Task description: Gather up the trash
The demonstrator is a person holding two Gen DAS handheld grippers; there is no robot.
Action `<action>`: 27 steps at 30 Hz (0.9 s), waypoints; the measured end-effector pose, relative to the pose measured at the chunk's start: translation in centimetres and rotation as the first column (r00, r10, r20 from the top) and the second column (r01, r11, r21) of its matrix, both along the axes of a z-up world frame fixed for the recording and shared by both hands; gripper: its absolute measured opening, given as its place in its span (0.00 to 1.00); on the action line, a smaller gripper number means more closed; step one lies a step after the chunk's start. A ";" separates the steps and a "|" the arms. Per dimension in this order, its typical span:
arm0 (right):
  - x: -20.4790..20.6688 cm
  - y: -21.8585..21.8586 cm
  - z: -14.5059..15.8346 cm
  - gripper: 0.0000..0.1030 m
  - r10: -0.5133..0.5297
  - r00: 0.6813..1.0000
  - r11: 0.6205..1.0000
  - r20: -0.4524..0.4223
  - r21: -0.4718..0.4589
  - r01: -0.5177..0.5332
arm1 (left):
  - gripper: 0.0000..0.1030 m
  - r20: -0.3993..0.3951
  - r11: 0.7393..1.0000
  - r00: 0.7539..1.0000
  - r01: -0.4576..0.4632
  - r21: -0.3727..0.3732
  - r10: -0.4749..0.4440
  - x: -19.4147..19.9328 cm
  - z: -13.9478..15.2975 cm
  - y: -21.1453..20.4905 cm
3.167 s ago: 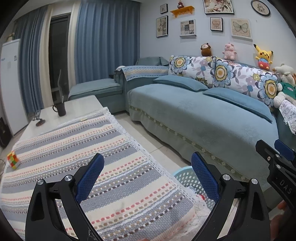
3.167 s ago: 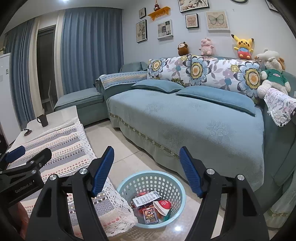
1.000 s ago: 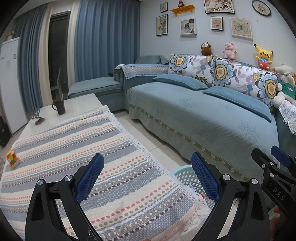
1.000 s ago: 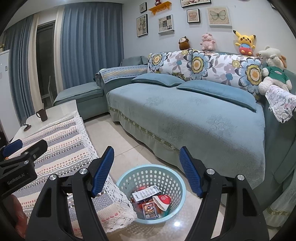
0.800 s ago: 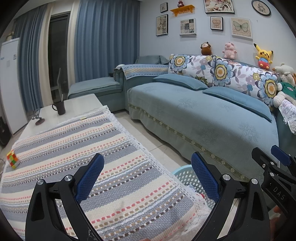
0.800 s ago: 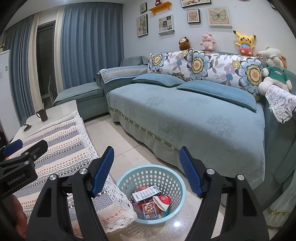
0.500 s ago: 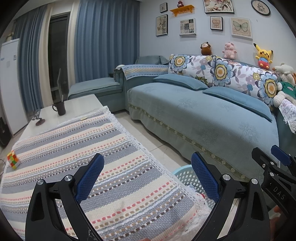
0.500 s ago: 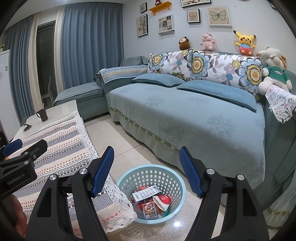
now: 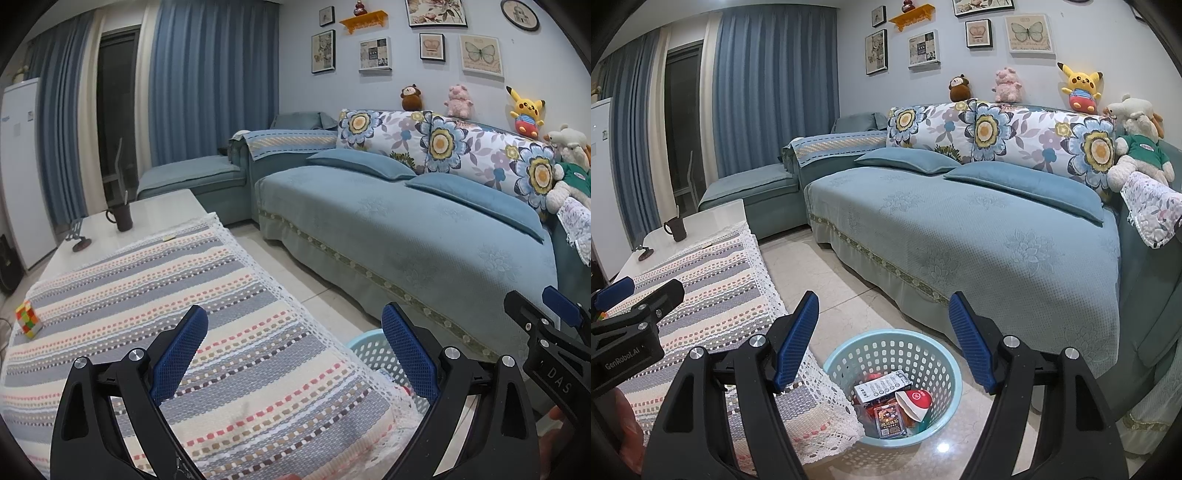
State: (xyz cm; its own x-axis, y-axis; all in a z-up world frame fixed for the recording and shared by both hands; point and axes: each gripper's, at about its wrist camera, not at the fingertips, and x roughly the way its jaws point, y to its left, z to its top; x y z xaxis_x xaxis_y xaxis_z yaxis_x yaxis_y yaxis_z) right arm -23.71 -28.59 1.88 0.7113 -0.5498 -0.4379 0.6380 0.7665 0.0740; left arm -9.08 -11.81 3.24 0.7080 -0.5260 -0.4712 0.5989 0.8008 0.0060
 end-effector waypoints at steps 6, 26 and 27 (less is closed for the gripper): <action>0.2 -0.1 0.4 0.67 0.004 1.000 1.000 0.001 -0.009 -0.004 | 0.90 -0.002 1.000 1.000 0.005 -0.001 -0.005 -0.1 0.1 0.0; -1.1 0.7 2.3 0.69 0.006 1.000 0.999 0.020 -0.036 -0.005 | 0.92 0.043 1.000 0.999 -0.009 0.004 0.009 -1.2 1.8 1.0; -1.1 0.7 2.4 0.69 0.006 1.000 0.999 0.019 -0.036 -0.005 | 0.92 0.046 1.000 0.999 -0.011 0.005 0.011 -1.3 1.9 1.1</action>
State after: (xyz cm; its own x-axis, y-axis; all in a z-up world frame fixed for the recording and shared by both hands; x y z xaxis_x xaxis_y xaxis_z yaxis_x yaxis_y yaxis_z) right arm -24.85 -27.84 4.27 0.7227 -0.5611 -0.4037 0.6324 0.7725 0.0585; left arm -10.35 -10.73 5.12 0.7345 -0.5158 -0.4409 0.5891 0.8072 0.0369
